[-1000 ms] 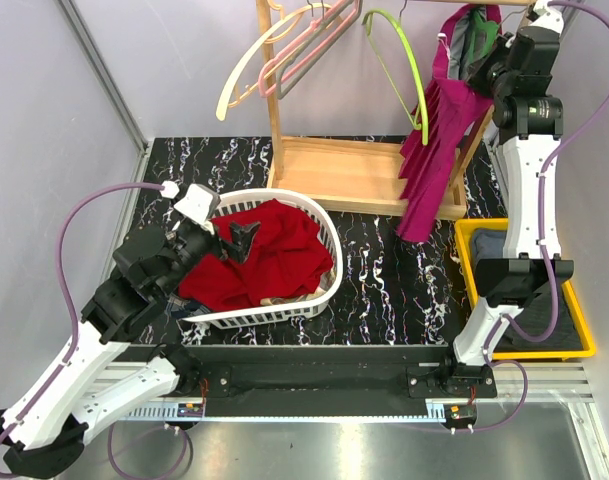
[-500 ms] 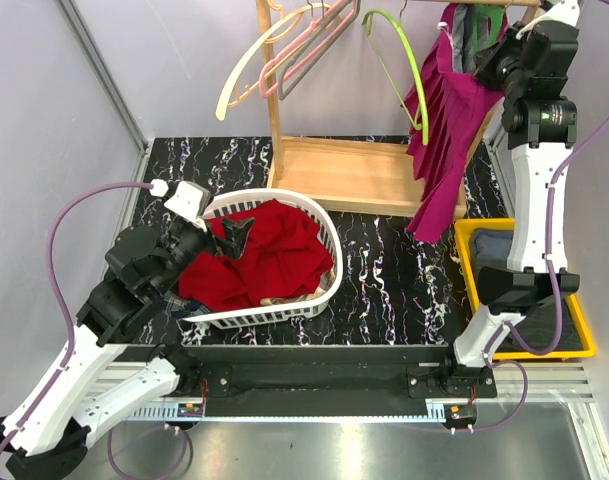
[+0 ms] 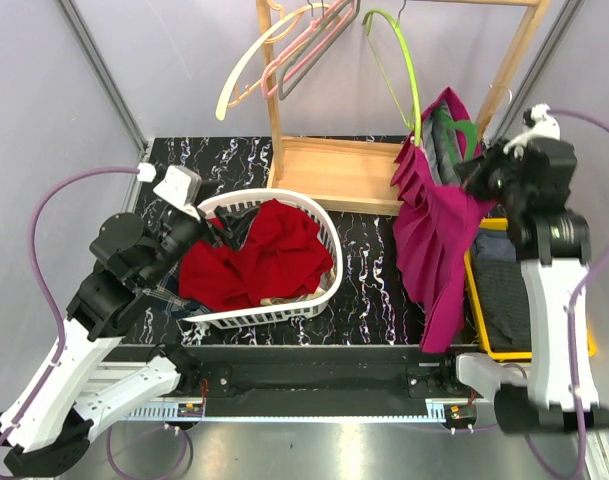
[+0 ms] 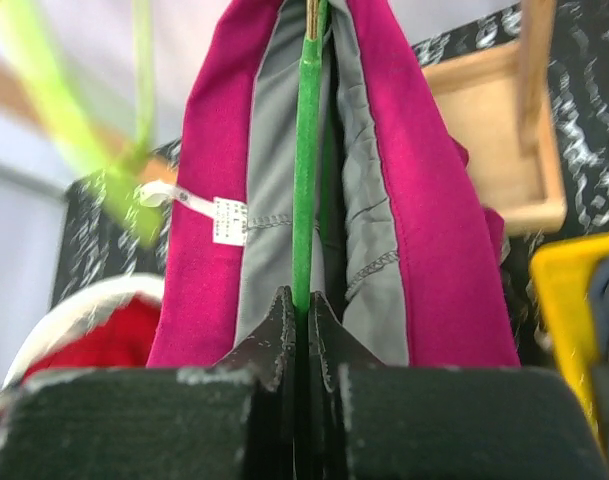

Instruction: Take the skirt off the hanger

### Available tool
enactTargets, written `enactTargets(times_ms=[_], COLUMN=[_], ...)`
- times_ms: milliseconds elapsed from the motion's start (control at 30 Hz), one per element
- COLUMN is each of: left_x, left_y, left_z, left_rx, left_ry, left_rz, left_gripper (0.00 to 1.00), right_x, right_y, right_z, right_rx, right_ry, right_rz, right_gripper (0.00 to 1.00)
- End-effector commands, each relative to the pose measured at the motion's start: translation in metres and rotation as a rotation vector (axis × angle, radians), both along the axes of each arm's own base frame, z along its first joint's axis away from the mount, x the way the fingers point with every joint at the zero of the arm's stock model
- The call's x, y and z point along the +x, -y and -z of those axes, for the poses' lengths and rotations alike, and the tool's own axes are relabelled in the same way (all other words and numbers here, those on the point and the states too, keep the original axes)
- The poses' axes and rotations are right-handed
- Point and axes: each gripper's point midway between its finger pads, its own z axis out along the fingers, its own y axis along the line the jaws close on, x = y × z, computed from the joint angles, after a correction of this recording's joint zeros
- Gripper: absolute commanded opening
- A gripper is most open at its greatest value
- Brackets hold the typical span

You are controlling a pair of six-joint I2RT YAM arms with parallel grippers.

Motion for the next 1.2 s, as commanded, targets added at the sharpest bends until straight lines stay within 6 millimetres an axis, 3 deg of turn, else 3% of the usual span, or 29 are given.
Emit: enactTargets(times_ms=[0, 33, 100, 133, 233, 267, 367, 400, 467, 567, 667, 800, 833, 933, 967, 1000, 1067, 1167], left_x=[-0.011, -0.010, -0.015, -0.012, -0.020, -0.029, -0.030, -0.033, -0.034, -0.038, -0.047, -0.061, -0.058, -0.074, -0.076, -0.077, -0.077, -0.073], left_y=[0.020, 0.026, 0.036, 0.043, 0.061, 0.065, 0.081, 0.083, 0.096, 0.105, 0.110, 0.108, 0.109, 0.104, 0.106, 0.104, 0.100, 0.094], left_z=[-0.042, -0.048, -0.050, -0.051, -0.065, -0.081, -0.096, -0.109, -0.116, -0.125, -0.121, -0.099, -0.081, -0.069, -0.053, -0.049, -0.037, -0.037], left_rx=[-0.101, -0.111, -0.136, -0.140, -0.181, -0.200, -0.232, -0.252, -0.260, -0.284, -0.280, -0.263, -0.252, -0.243, -0.226, -0.219, -0.210, -0.222], left_ry=[0.030, 0.023, -0.017, -0.039, -0.079, -0.064, -0.090, -0.080, -0.091, -0.096, -0.114, -0.159, -0.198, -0.207, -0.229, -0.228, -0.246, -0.224], left_rz=[0.117, 0.138, 0.189, 0.210, 0.312, 0.365, 0.441, 0.465, 0.532, 0.595, 0.654, 0.700, 0.705, 0.776, 0.798, 0.802, 0.803, 0.776], left_gripper=[0.99, 0.99, 0.99, 0.99, 0.99, 0.99, 0.99, 0.99, 0.99, 0.99, 0.99, 0.99, 0.99, 0.99, 0.99, 0.99, 0.99, 0.99], right_x=[-0.077, -0.104, -0.134, -0.162, -0.217, -0.233, -0.276, -0.285, -0.302, -0.311, -0.314, -0.306, -0.306, -0.311, -0.314, -0.323, -0.323, -0.326], right_y=[-0.030, -0.030, -0.035, -0.034, -0.047, -0.059, -0.079, -0.087, -0.099, -0.105, -0.112, -0.121, -0.123, -0.128, -0.130, -0.130, -0.132, -0.134], right_z=[-0.046, -0.043, -0.044, -0.045, -0.054, -0.057, -0.058, -0.060, -0.056, -0.047, -0.056, -0.098, -0.106, -0.135, -0.142, -0.156, -0.168, -0.183], right_rx=[0.065, 0.067, 0.065, 0.056, 0.056, 0.071, 0.133, 0.177, 0.238, 0.285, 0.307, 0.344, 0.351, 0.377, 0.378, 0.370, 0.382, 0.382], right_ry=[0.155, 0.141, 0.142, 0.135, 0.148, 0.144, 0.117, 0.113, 0.103, 0.075, 0.109, 0.227, 0.248, 0.310, 0.323, 0.370, 0.374, 0.414], right_rz=[-0.120, -0.128, -0.167, -0.174, -0.276, -0.351, -0.489, -0.529, -0.607, -0.635, -0.698, -0.768, -0.783, -0.844, -0.863, -0.880, -0.900, -0.908], right_gripper=[0.00, 0.00, 0.00, 0.00, 0.00, 0.00, 0.00, 0.00, 0.00, 0.00, 0.00, 0.00, 0.00, 0.00, 0.00, 0.00, 0.00, 0.00])
